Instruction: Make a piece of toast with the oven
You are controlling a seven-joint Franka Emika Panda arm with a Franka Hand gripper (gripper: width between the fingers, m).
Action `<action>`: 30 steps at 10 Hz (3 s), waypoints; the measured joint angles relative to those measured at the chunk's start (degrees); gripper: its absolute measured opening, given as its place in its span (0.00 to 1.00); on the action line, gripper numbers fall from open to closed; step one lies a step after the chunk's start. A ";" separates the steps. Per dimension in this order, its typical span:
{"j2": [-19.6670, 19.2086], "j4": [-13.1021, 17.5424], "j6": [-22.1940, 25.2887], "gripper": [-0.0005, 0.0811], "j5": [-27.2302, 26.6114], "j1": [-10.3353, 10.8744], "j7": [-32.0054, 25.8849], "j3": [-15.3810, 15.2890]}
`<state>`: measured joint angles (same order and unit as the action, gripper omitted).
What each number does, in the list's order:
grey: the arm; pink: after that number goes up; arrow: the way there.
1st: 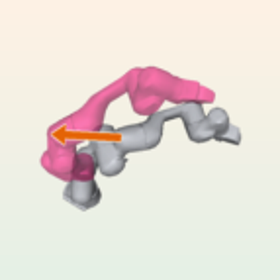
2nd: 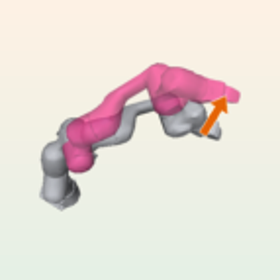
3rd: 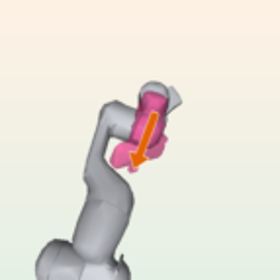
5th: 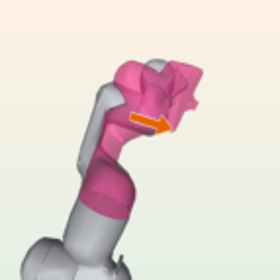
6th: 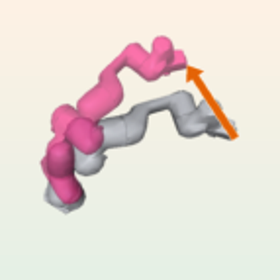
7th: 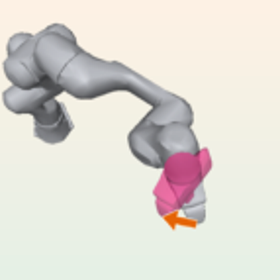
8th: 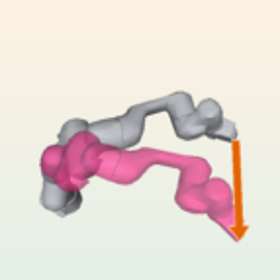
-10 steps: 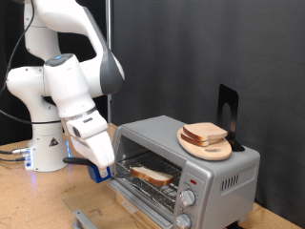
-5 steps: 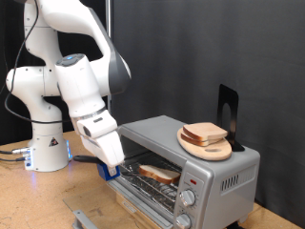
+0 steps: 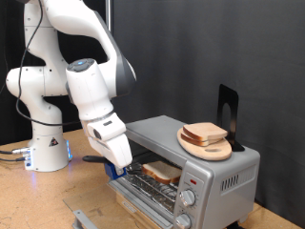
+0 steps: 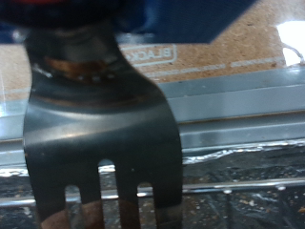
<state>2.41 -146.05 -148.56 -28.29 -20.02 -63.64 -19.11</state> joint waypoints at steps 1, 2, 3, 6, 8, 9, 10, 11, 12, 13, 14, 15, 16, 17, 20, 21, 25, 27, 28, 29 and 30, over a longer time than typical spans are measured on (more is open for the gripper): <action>0.37 -0.65 -0.01 0.38 0.00 0.00 0.00 -0.08; 0.76 -1.31 0.00 0.38 0.02 -0.09 -0.28 -0.02; 1.17 -1.93 0.20 0.38 0.20 -0.31 -1.23 0.34; 2.41 -2.71 3.04 0.38 2.55 -2.49 -4.53 2.73; 2.89 -2.72 5.37 0.38 3.11 -3.61 -5.45 4.32; 3.30 -2.50 7.28 0.38 1.76 -3.87 -6.28 5.23; 3.84 -2.04 9.46 0.38 -1.64 -4.01 -8.47 6.35; 4.36 -1.49 11.75 0.38 -5.78 -4.08 -10.89 7.62; 4.85 -0.98 13.90 0.35 -8.67 -4.11 -12.30 8.63; 4.83 -1.17 13.49 0.35 -7.32 -4.10 -12.04 8.49; 4.80 -1.29 13.43 0.34 -6.45 -4.18 -11.71 8.51; 4.80 -1.22 13.81 0.34 -6.36 -4.46 -11.79 8.96; 4.81 -0.83 15.26 0.34 -6.37 -4.98 -12.14 9.93; 4.86 0.05 17.63 0.34 -6.91 -5.74 -12.95 11.25; 5.44 4.16 26.50 0.34 -9.07 -7.78 -14.66 15.28; 5.68 5.46 28.75 0.34 -10.29 -8.03 -14.70 16.17; 6.76 7.91 34.24 0.34 -11.78 -8.07 -13.17 17.00; 6.94 7.71 36.30 0.34 -14.68 -7.84 -13.21 16.82; 7.58 7.68 38.59 0.34 -17.30 -7.49 -13.21 16.66; 8.82 7.45 40.53 0.34 -18.68 -7.02 -12.93 16.23; 10.30 6.94 41.26 0.34 -19.05 -6.51 -12.17 15.40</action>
<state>12.72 -139.11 -107.29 -47.34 -26.53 -75.81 -3.71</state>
